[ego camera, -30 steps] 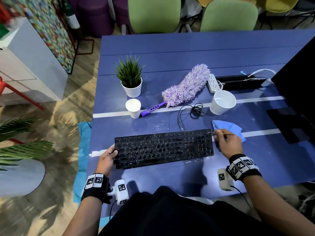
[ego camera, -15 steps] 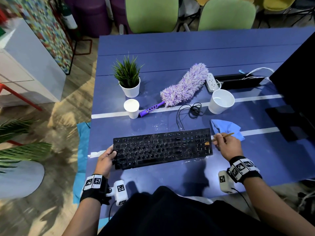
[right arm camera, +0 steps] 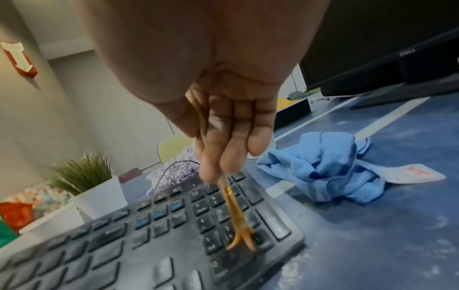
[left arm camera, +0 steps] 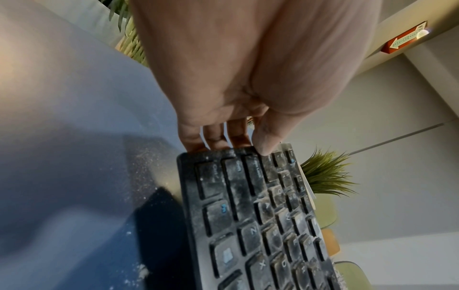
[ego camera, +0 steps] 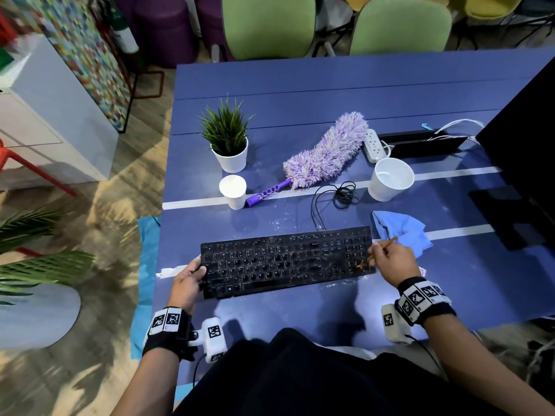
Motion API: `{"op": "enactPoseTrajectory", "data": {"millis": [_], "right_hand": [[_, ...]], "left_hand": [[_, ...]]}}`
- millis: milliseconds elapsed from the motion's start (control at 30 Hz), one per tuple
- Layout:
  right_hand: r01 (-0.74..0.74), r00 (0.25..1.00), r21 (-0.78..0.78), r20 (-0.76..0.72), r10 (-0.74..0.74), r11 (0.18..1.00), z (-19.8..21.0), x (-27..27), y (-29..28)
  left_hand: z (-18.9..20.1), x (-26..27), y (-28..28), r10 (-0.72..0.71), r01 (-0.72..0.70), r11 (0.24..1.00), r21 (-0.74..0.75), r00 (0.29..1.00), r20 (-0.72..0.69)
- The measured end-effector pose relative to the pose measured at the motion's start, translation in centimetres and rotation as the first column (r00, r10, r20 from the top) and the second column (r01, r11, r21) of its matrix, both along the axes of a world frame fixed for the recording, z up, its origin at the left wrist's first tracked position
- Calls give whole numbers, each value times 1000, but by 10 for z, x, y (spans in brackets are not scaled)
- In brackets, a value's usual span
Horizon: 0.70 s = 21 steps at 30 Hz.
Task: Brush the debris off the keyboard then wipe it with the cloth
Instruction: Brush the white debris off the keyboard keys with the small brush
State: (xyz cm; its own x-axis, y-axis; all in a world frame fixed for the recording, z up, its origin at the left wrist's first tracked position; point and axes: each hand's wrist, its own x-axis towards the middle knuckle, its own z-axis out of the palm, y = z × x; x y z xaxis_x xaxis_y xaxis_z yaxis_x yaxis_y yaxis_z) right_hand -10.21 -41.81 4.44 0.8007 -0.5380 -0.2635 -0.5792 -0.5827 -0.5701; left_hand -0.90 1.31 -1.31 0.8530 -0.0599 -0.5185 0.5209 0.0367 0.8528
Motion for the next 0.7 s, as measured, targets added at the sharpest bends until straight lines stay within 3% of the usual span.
{"op": "enactPoseTrajectory", "data": {"millis": [100, 200, 333, 467, 567, 700], "right_hand": [[-82, 995, 183, 71, 70, 980, 9, 6, 15], [-123, 971, 169, 225, 84, 978, 12, 12, 31], [-220, 974, 222, 108, 201, 950, 1, 11, 45], [-145, 977, 128, 175, 122, 981, 0, 10, 44], [-199, 976, 201, 125, 177, 959, 0, 11, 46], [-185, 966, 155, 210, 150, 970, 8, 14, 49]], "left_hand": [[2, 1, -1, -4, 4, 1000, 15, 1000, 5], [6, 1, -3, 2, -2, 1000, 7, 1000, 18], [5, 2, -3, 8, -8, 1000, -17, 1000, 9], [4, 1, -3, 3, -3, 1000, -22, 1000, 11], [2, 0, 0, -3, 3, 1000, -13, 1000, 13], [-4, 2, 1, -33, 33, 999, -9, 999, 32]]}}
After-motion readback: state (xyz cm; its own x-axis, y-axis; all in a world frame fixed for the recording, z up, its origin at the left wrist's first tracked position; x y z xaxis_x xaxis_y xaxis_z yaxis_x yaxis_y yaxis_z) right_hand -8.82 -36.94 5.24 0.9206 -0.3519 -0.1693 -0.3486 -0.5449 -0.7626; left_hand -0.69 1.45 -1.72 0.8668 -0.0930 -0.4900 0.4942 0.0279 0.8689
